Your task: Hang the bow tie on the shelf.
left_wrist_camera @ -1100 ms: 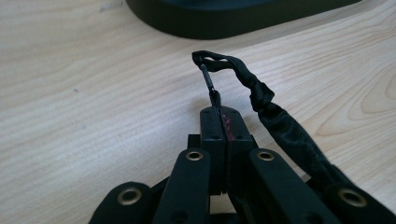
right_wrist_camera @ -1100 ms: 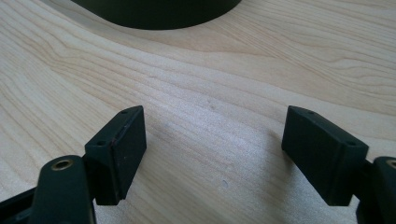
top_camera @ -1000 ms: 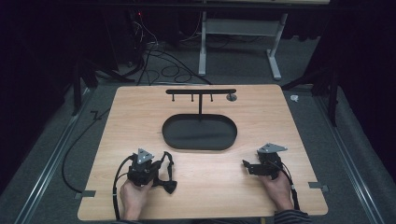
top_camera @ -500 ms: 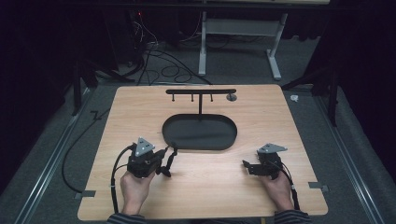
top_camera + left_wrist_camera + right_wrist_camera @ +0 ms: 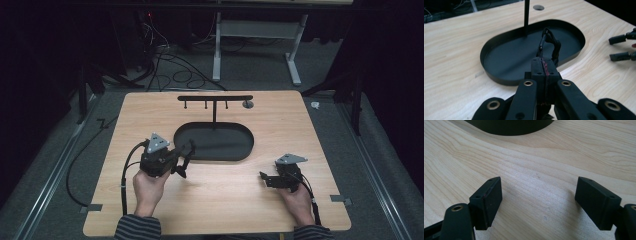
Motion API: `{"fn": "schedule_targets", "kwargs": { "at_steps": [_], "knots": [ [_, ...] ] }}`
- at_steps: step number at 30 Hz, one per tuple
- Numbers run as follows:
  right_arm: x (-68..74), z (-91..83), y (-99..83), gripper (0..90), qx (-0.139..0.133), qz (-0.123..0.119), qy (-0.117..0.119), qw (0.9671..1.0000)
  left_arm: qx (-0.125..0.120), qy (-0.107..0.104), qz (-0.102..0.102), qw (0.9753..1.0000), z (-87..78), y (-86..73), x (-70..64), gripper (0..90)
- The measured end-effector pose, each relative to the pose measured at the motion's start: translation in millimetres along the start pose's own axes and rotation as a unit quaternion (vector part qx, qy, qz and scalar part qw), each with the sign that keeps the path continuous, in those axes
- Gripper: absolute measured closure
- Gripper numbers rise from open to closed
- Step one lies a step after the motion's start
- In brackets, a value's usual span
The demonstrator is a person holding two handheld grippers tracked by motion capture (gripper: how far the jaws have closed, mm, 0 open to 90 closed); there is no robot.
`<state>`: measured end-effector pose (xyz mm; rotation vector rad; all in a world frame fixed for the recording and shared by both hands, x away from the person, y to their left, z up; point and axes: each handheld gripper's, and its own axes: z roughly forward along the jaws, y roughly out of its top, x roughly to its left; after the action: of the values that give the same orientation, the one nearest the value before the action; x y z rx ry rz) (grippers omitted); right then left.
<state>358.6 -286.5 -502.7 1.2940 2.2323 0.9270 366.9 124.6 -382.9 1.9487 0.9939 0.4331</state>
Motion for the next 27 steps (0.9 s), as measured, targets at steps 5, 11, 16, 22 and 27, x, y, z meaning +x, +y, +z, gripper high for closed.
{"fn": "schedule_targets", "kwargs": {
  "at_steps": [5, 11, 16, 22, 27],
  "knots": [
    [0.0, -0.1, 0.0, 22.9, 0.000, 0.000, 0.000, 1.0000, -0.005, -0.003, 0.009, 0.9999, 3.5, 14.3, -1.1, 89.6],
    [0.1, -0.1, 0.0, 22.9, 0.000, 0.000, 0.000, 1.0000, -0.005, -0.008, 0.011, 0.9999, 10.8, 29.0, 0.9, 89.6],
    [0.0, -0.1, 0.0, 23.0, 0.001, 0.000, 0.000, 1.0000, -0.009, -0.012, 0.008, 0.9999, 15.0, 38.2, 1.7, 89.6],
    [0.0, -0.1, 0.0, 22.9, 0.000, 0.000, 0.000, 1.0000, -0.005, -0.013, 0.014, 0.9998, 20.5, 46.3, 2.3, 89.6],
    [0.0, -0.1, 0.0, 22.9, 0.001, 0.000, 0.000, 1.0000, -0.007, -0.014, 0.010, 0.9998, 24.1, 52.5, 3.9, 89.6]
  ]
}}
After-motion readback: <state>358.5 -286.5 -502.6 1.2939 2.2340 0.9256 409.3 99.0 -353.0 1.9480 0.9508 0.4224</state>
